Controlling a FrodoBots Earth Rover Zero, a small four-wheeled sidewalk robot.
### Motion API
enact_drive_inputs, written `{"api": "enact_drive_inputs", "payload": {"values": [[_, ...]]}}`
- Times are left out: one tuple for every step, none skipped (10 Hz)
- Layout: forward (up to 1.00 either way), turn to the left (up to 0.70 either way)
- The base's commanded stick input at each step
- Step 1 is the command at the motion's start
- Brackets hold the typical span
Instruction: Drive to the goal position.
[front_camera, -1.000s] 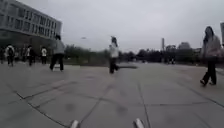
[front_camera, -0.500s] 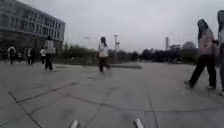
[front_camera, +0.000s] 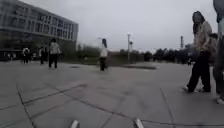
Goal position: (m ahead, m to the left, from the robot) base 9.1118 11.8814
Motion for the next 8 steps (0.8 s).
{"api": "enact_drive_inputs", "payload": {"values": [[0.5,0.5],[0.5,0.5],[0.5,0.5],[0.5,0.5],[0.5,0.5],[0.5,0.5],[0.5,0.5],[0.5,0.5]]}}
